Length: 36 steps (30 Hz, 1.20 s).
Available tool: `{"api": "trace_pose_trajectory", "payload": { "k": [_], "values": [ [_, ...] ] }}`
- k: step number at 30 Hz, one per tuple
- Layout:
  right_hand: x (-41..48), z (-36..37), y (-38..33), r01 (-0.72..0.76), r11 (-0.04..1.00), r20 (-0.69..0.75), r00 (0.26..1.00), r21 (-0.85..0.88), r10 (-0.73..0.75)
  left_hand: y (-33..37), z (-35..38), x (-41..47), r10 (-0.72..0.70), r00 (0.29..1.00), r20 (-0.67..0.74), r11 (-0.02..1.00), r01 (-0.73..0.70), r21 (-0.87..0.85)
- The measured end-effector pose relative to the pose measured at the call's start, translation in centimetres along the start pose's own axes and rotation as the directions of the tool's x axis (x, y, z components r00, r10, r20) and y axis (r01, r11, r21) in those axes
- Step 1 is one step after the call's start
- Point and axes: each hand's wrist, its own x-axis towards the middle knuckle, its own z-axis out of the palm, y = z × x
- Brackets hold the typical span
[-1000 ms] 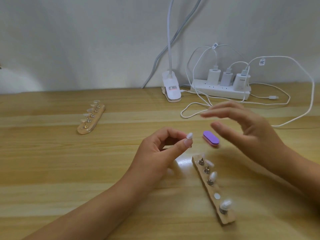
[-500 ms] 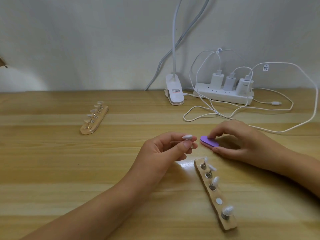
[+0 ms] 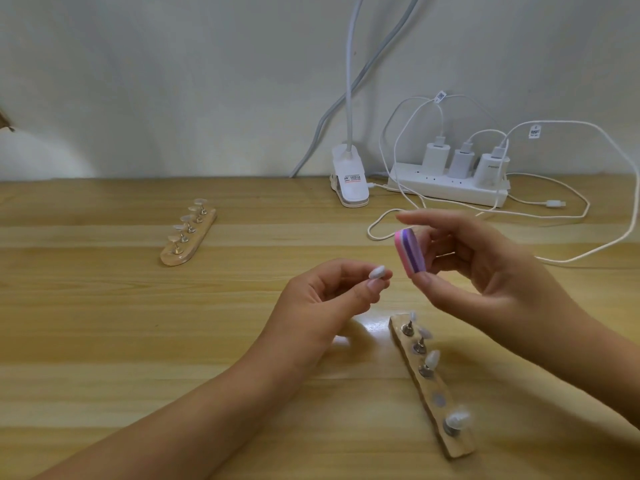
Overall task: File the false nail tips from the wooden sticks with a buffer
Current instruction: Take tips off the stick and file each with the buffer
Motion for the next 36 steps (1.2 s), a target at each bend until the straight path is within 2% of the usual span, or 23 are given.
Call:
{"api": "trace_pose_trajectory", "payload": {
  "k": [4,9,14,17,27,31,36],
  "values": [
    [-0.4,0.6,0.6,0.082,0.997,-0.010,0.997,-0.011,-0.083,-0.2,0.1,0.0,-0.005,1.000,-0.021,1.000,0.006,0.011],
    [-0.7,1.4,0.8,0.085,0.996,-0.010,0.996,0.039,-0.085,0.0,0.2,-0.1,0.008,0.999,-0.040,1.000,-0.008,0.001],
    [-0.9,1.6,1.0,0.074,0.997,0.000,0.997,0.010,-0.074,0.0,0.3,-0.2,0.036,0.998,-0.050,0.999,-0.035,0.026],
    [-0.9,1.4,1.1,0.127,0.992,-0.022,0.992,-0.027,-0.127,0.1,0.3,-0.3,0.062,0.997,-0.045,0.998,-0.061,0.012],
    [-1.0,1.6,2.1,0.022,0.994,0.026,0.999,0.106,-0.024,0.1,0.5,-0.2,0.068,0.997,-0.037,0.998,-0.068,0.000],
    [-1.0,1.7,1.8,0.069,0.989,-0.037,0.997,0.131,-0.064,0.1,0.6,-0.2,0.069,0.997,-0.045,0.998,-0.069,0.003],
    [-0.9,1.8,1.8,0.024,0.991,-0.019,1.000,0.131,-0.021,0.0,0.6,-0.1,0.059,0.997,-0.043,0.998,-0.059,0.010]
  ]
}}
